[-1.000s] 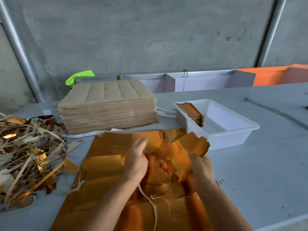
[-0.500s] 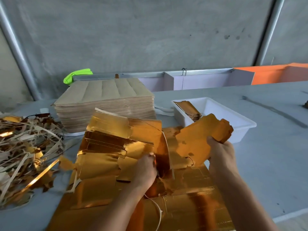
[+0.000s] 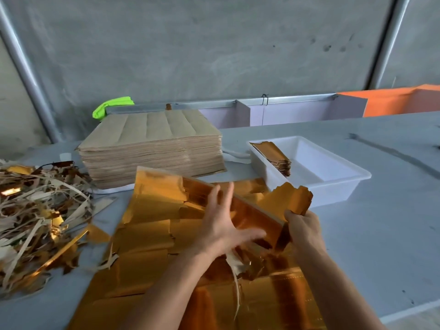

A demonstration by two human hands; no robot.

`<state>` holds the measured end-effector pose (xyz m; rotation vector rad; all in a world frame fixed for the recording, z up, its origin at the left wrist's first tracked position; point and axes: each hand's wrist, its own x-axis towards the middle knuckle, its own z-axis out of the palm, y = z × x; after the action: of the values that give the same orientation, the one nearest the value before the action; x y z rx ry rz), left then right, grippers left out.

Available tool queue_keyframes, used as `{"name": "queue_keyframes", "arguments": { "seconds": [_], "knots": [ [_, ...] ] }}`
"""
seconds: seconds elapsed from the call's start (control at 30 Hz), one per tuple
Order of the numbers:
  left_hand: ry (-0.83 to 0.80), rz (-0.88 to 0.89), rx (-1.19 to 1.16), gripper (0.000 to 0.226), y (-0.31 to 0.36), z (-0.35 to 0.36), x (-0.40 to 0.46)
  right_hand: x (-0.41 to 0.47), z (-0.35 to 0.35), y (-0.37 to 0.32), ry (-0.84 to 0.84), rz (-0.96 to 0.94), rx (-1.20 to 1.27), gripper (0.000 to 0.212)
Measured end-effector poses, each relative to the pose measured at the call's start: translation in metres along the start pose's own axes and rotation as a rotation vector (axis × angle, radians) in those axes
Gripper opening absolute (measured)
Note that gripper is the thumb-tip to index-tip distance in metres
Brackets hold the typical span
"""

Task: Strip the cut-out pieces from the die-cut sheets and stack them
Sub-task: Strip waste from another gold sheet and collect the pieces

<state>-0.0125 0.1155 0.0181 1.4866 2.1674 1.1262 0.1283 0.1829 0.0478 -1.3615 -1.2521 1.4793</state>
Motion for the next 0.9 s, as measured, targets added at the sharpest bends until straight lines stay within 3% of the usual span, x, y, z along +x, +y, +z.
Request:
{"name": "queue_keyframes", "arguments": {
  "seconds": [0.13,0.23,0.37,0.47,0.57,0.77,0.9],
  "knots": [
    [-0.241,0.090,0.333,0.136,-0.009,0.025,-0.002,0.002,0.000,0.005,-0.047,-0.084,-0.155,0.015],
    [-0.224,0.156,0.377,0.135,-0.008,0.036,-0.009,-0.001,-0.001,0.005,-0.147,-0.195,-0.230,0.011],
    [-0.123,0.135,0.443,0.127,-0.006,0.035,-0.010,-0.004,-0.005,-0.002,-0.193,-0.207,-0.270,0.018],
    [-0.149,0.108,0.416,0.095,-0.014,0.026,-0.007,0.004,-0.013,-0.005,-0.122,-0.248,-0.325,0.029],
    [-0.254,0.069,0.416,0.077,-0.017,0.019,-0.004,0.014,-0.021,-0.008,-0.053,-0.272,-0.347,0.029],
    [-0.227,0.090,0.436,0.071,-0.004,0.023,-0.002,0.019,-0.027,-0.010,-0.024,-0.374,-0.599,0.025],
    [-0.109,0.183,0.379,0.070,-0.004,0.021,-0.004,0.020,-0.036,-0.019,0.136,-0.464,-0.668,0.020]
  ]
}}
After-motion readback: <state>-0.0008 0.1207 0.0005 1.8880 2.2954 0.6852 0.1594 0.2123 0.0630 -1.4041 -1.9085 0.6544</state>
